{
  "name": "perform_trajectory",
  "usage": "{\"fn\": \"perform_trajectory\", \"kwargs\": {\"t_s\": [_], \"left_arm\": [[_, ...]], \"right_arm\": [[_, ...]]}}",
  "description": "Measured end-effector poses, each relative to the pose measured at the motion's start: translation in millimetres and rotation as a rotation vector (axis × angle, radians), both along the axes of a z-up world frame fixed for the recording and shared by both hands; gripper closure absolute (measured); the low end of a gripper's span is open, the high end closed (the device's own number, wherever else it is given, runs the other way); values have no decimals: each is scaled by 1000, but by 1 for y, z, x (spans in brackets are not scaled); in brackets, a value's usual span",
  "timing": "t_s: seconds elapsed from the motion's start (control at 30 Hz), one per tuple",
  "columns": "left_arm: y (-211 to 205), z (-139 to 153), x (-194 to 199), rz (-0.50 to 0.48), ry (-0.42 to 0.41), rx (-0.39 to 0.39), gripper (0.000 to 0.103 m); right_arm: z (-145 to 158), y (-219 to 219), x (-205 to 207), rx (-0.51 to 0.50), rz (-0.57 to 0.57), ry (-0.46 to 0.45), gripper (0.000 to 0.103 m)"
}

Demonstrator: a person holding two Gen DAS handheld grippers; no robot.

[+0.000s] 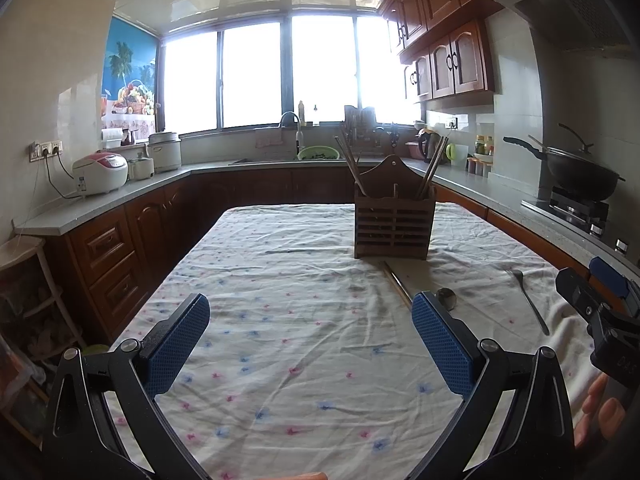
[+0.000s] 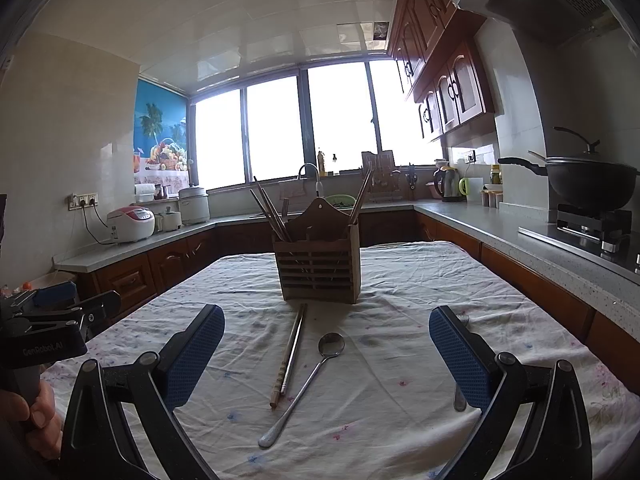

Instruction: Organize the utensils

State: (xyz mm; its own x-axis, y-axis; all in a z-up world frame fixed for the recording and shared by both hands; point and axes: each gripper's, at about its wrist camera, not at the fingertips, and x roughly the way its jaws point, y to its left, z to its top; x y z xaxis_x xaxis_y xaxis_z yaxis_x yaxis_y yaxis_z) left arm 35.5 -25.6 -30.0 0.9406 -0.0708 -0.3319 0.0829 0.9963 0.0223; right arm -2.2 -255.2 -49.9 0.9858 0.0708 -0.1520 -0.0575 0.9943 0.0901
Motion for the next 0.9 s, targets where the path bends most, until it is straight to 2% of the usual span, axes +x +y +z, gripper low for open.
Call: {"fn": "perform_trajectory", "kwargs": {"t_s": [0.9], "left_arm": [[-4, 1, 0, -22, -4, 3, 0]], "right_arm": [[8, 6, 1, -11, 18, -15, 0]]}}
